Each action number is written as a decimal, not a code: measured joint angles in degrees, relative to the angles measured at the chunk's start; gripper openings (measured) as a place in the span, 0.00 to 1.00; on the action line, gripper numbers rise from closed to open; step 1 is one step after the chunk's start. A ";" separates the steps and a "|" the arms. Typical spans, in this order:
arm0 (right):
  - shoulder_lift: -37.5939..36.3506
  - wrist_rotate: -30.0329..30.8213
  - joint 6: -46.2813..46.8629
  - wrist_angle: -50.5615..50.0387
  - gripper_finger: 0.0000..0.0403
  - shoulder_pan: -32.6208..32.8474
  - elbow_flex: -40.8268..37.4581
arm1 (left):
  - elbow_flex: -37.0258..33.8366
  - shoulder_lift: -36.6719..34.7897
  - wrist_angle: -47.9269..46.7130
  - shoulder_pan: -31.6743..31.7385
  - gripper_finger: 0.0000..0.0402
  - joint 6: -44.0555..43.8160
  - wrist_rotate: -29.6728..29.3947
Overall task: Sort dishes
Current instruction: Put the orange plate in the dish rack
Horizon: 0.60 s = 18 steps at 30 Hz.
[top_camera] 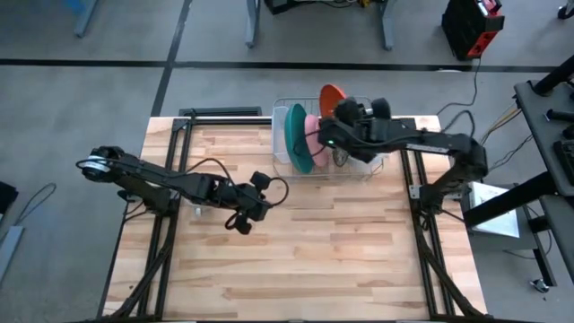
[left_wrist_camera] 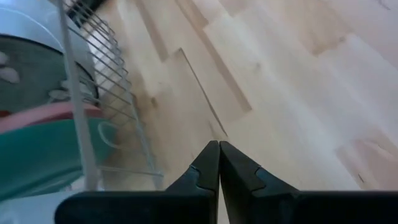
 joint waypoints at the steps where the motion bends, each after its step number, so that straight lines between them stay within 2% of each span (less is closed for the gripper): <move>1: 1.11 0.01 -0.03 -0.23 0.01 -0.42 0.53 | -0.23 -0.02 -0.72 0.06 0.00 -0.03 0.74; 12: 11.86 0.43 -1.88 -2.97 0.01 -4.39 3.40 | -2.58 -0.04 -1.12 1.17 0.00 -0.22 1.32; 18: 14.89 -1.26 2.00 -7.67 0.01 -6.65 3.40 | -2.92 -0.04 -0.60 2.58 0.00 -0.40 2.17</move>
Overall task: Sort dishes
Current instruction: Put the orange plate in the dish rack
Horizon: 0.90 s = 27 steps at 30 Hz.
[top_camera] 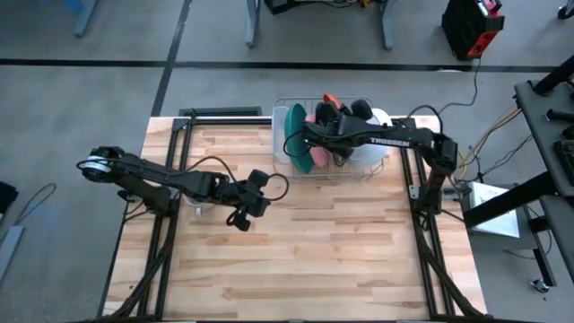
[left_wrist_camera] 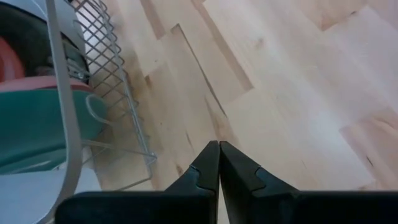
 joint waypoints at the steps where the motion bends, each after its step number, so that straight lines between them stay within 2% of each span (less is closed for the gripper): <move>1: 0.53 -0.63 0.18 -0.33 0.01 -0.25 0.00 | -0.02 0.00 0.09 0.06 0.00 0.00 -0.02; 9: 3.61 -1.82 0.32 -0.37 0.01 -0.91 -0.04 | -0.04 0.11 0.78 0.14 0.00 0.00 0.05; 16: 5.33 -6.39 1.94 -0.07 0.01 -1.08 -0.07 | -0.05 0.13 1.09 0.14 0.00 0.00 0.09; 27: 4.33 -12.42 4.14 -0.58 0.24 -0.27 -0.11 | -0.07 0.15 1.41 0.25 0.00 -0.01 1.68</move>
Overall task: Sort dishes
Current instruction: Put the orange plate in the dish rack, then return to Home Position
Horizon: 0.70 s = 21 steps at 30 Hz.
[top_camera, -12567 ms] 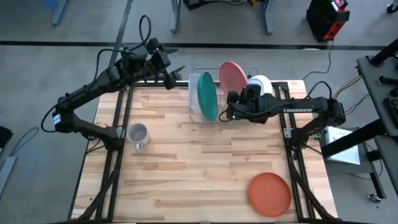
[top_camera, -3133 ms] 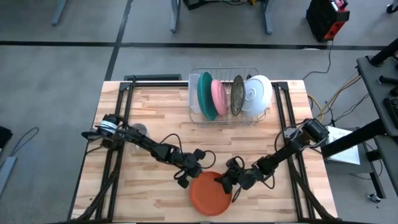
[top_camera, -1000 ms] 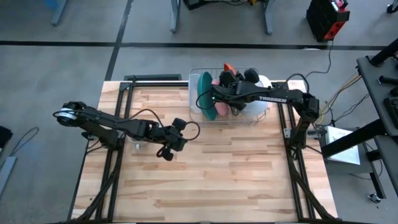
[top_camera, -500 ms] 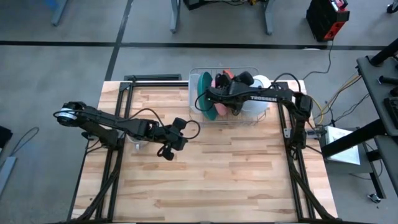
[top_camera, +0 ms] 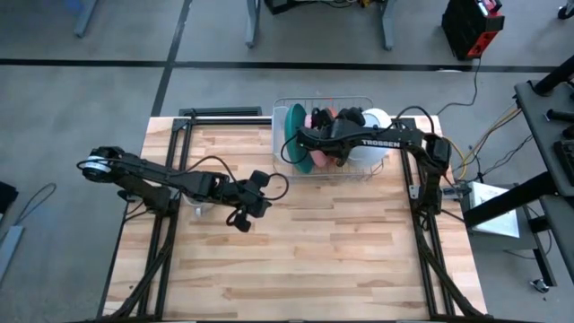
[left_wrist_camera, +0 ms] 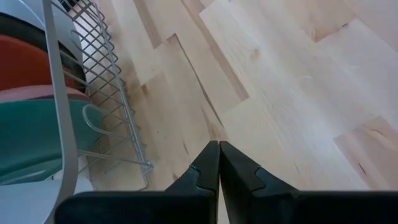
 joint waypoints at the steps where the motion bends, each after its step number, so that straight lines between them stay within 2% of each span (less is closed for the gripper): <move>1: -0.19 -0.29 0.44 -0.49 0.26 0.11 0.09 | 0.01 0.00 0.00 0.00 0.00 0.00 0.01; 10: -0.49 -5.31 1.62 -6.71 0.43 1.30 5.49 | 0.00 0.00 0.27 0.00 0.00 0.01 -0.01; 17: -0.62 -5.95 10.73 -25.74 0.49 4.54 14.21 | 0.00 0.00 1.61 0.01 0.00 0.23 0.66; 21: -3.39 -6.26 3.88 -22.26 0.50 7.83 15.97 | -0.82 0.00 5.46 0.02 0.00 -1.76 5.75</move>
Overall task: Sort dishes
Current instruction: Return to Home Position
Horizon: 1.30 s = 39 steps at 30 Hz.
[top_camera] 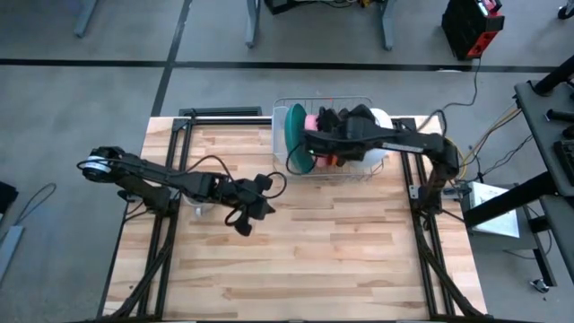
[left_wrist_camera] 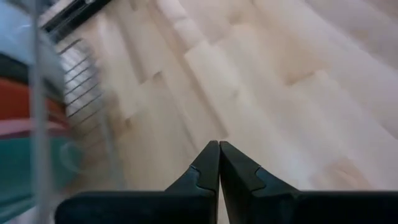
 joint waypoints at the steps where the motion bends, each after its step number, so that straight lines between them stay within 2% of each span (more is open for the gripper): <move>1: -1.05 0.11 -2.02 1.47 0.50 1.14 0.20 | -0.34 0.00 0.74 0.00 0.00 -0.26 1.54; 4: -3.68 2.06 -7.21 5.08 0.49 5.23 -0.61 | -1.04 -0.01 1.40 -0.09 0.00 -0.09 3.14; 7: -6.92 2.05 -12.49 15.29 0.47 10.05 -4.90 | -1.71 -0.20 7.35 -0.09 0.00 0.26 4.80; 8: -7.95 1.27 -14.93 19.91 0.47 11.77 -6.80 | -2.18 -0.28 10.96 -0.04 0.00 0.66 7.69; 11: -10.09 -2.18 -22.21 33.74 0.46 17.56 -14.00 | -5.40 0.16 31.50 -0.09 0.00 1.16 23.85; 12: -10.63 -3.43 -24.63 39.29 0.45 19.40 -16.88 | -6.39 0.65 38.99 -0.31 0.00 0.26 27.65; 13: -11.32 -4.95 -27.42 45.85 0.45 21.27 -20.10 | -7.09 0.87 44.71 -0.70 0.00 -0.89 28.73; 15: -12.35 -11.10 -34.85 62.32 0.43 24.08 -26.87 | -7.97 0.18 50.02 -1.35 0.00 -2.48 25.91; 18: -14.41 -27.02 -43.85 84.16 0.40 26.18 -36.57 | -8.80 -4.76 44.97 -1.79 0.00 -0.64 19.45; 20: -17.50 -35.99 -47.45 91.70 0.37 26.25 -42.18 | -9.91 -9.55 38.95 -1.81 0.00 0.07 16.65; 22: -22.15 -41.68 -50.89 97.26 0.34 26.14 -47.97 | -11.94 -14.96 35.11 -1.94 0.00 -0.45 14.56; 25: -29.98 -44.69 -54.83 104.68 0.29 26.04 -57.74 | -16.06 -23.13 33.25 -3.14 0.00 -1.07 10.93; 30: -45.18 -47.12 -57.34 111.52 0.19 26.19 -73.47 | -24.22 -33.06 28.58 -5.55 0.00 -3.87 -6.85; 33: -54.91 -46.68 -59.03 115.15 0.14 26.15 -82.54 | -27.61 -36.06 30.45 -5.75 0.00 -4.72 -9.66; 39: -72.45 -39.38 -61.85 121.12 0.06 25.97 -97.09 | -29.80 -37.27 31.78 -5.56 0.00 -6.22 -15.95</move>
